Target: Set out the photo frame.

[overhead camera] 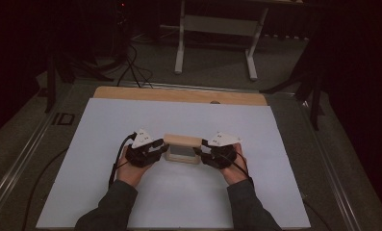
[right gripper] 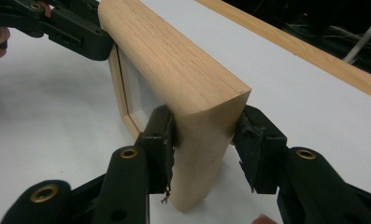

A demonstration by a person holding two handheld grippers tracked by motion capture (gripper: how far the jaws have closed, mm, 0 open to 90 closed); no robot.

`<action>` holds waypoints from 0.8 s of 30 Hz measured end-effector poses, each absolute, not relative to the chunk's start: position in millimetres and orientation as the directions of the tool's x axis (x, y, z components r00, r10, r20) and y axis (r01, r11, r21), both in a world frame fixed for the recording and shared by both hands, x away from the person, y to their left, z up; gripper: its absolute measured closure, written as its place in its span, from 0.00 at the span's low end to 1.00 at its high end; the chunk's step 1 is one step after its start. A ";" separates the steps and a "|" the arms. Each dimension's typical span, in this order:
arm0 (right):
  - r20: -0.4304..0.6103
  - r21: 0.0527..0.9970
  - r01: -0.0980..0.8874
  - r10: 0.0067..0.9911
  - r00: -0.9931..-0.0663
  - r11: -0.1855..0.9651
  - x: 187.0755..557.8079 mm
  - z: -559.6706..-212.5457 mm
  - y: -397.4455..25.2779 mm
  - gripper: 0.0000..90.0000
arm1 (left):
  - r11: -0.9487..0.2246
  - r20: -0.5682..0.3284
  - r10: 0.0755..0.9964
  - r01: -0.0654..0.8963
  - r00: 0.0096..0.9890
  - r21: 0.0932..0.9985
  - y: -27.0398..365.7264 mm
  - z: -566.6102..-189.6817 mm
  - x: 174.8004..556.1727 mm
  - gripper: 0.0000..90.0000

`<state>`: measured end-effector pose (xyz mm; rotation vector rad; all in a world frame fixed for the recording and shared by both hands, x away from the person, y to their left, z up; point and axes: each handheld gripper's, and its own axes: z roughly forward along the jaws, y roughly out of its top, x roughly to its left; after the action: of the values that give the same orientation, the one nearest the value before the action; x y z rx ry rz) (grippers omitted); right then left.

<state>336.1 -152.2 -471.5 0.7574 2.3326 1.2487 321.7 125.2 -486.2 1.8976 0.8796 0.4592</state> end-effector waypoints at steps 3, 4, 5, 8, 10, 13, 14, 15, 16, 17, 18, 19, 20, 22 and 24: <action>-0.071 0.845 0.283 0.621 -0.781 0.453 339.6 -473.0 -154.6 0.64 | -0.266 -0.064 0.744 0.383 0.665 0.884 123.8 -487.2 322.8 0.74; -0.071 0.847 0.281 0.619 -0.782 0.452 340.6 -473.4 -155.1 0.64 | -0.265 -0.064 0.744 0.382 0.665 0.885 123.5 -487.4 323.1 0.74; -0.073 0.846 0.279 0.617 -0.784 0.454 341.4 -473.7 -155.6 0.64 | -0.264 -0.065 0.745 0.382 0.664 0.886 123.5 -487.6 323.2 0.74; -0.076 0.847 0.272 0.612 -0.787 0.456 342.3 -474.0 -155.9 0.64 | -0.261 -0.070 0.743 0.385 0.665 0.885 123.7 -488.0 323.6 0.71; -0.085 0.848 0.261 0.604 -0.793 0.462 342.7 -473.7 -155.5 0.64 | -0.256 -0.074 0.747 0.390 0.660 0.885 122.2 -489.5 325.9 0.68; -0.083 0.849 0.261 0.603 -0.793 0.460 344.4 -473.7 -155.4 0.64 | -0.246 -0.089 0.741 0.393 0.666 0.886 123.0 -491.1 328.8 0.66; -0.083 0.849 0.261 0.602 -0.794 0.460 345.1 -473.9 -155.8 0.64 | -0.242 -0.095 0.738 0.393 0.668 0.887 123.6 -491.7 329.8 0.66; -0.080 0.849 0.261 0.599 -0.797 0.460 346.4 -474.2 -156.4 0.64 | -0.242 -0.098 0.734 0.393 0.672 0.887 124.0 -492.1 330.5 0.66; -0.076 0.848 0.264 0.598 -0.797 0.460 347.0 -474.2 -156.7 0.64 | -0.241 -0.100 0.731 0.393 0.675 0.888 124.5 -492.4 331.2 0.66; -0.075 0.848 0.263 0.596 -0.800 0.460 347.8 -474.2 -157.0 0.64 | -0.237 -0.105 0.729 0.394 0.676 0.888 125.0 -492.5 331.7 0.66; -0.077 0.848 0.260 0.594 -0.801 0.461 348.4 -474.2 -157.2 0.64 | -0.237 -0.109 0.726 0.396 0.678 0.887 125.6 -492.3 332.0 0.66; -0.079 0.848 0.257 0.591 -0.803 0.463 348.9 -474.3 -157.3 0.64 | -0.239 -0.109 0.725 0.396 0.680 0.887 126.2 -492.1 332.2 0.67; -0.081 0.848 0.255 0.589 -0.804 0.465 349.4 -474.4 -157.3 0.64 | -0.239 -0.109 0.724 0.395 0.681 0.887 126.7 -491.8 332.2 0.67; -0.083 0.847 0.252 0.585 -0.807 0.468 350.3 -474.0 -156.7 0.64 | -0.240 -0.104 0.730 0.395 0.676 0.887 127.9 -490.9 331.9 0.68; -0.088 0.848 0.247 0.584 -0.807 0.469 351.2 -473.1 -153.7 0.64 | -0.236 -0.106 0.735 0.398 0.670 0.886 131.0 -489.8 332.2 0.68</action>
<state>351.2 -153.7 -473.1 0.6995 2.3556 1.2703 332.2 131.0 -489.8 1.8597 0.8939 0.4108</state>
